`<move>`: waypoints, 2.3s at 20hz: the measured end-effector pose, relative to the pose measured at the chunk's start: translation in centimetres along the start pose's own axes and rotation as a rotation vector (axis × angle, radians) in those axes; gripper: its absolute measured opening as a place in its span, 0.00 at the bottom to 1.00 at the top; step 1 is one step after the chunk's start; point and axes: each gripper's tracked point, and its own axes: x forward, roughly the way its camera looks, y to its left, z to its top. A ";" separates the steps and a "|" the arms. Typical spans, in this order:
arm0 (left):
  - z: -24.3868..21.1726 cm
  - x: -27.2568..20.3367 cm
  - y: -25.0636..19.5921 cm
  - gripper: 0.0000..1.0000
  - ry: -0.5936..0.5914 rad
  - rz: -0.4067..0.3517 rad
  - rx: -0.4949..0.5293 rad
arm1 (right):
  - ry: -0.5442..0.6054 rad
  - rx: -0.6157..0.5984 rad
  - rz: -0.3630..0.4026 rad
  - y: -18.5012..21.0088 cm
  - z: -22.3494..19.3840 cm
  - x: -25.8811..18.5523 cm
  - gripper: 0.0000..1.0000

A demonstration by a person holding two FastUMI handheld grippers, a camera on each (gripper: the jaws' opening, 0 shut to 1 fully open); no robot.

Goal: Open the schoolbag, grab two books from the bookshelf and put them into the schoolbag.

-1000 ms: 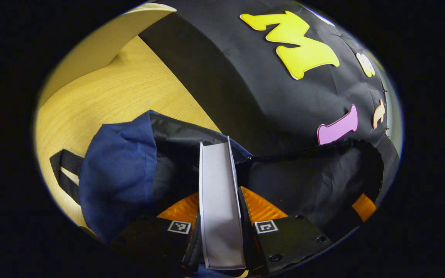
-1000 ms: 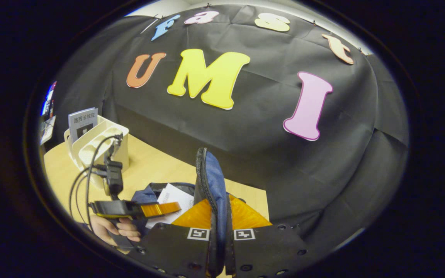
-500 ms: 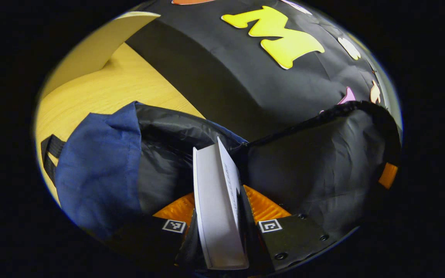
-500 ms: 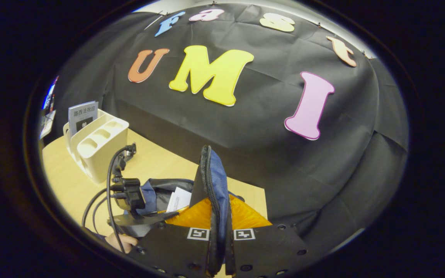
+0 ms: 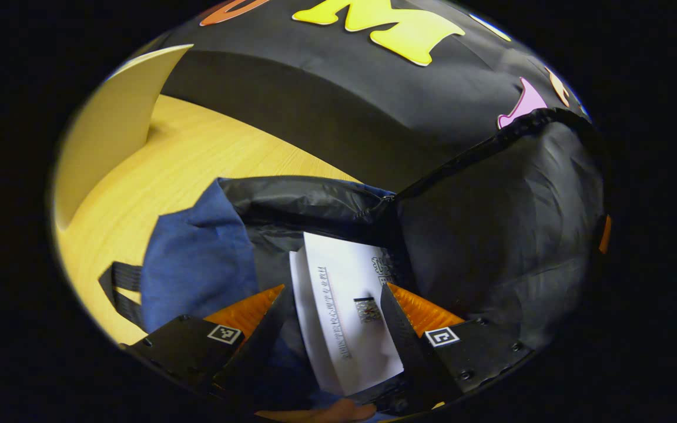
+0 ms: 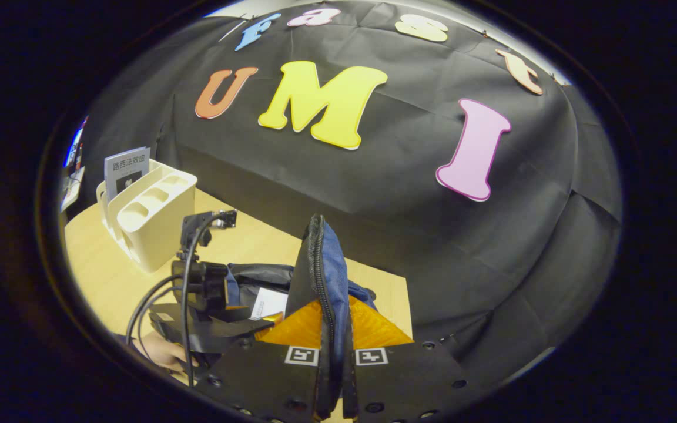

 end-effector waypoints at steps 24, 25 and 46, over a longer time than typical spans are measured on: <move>23.0 -29.9 19.8 0.97 -0.314 0.336 0.395 | 0.021 0.125 0.002 0.2 -4.3 1.1 0.08; 23.6 -30.3 20.3 0.96 -0.311 0.343 0.399 | 0.020 0.121 0.003 0.3 -4.3 1.1 0.08; 32.7 -27.6 35.6 0.94 0.180 0.663 0.397 | 0.014 0.066 0.041 2.6 -6.0 2.1 0.08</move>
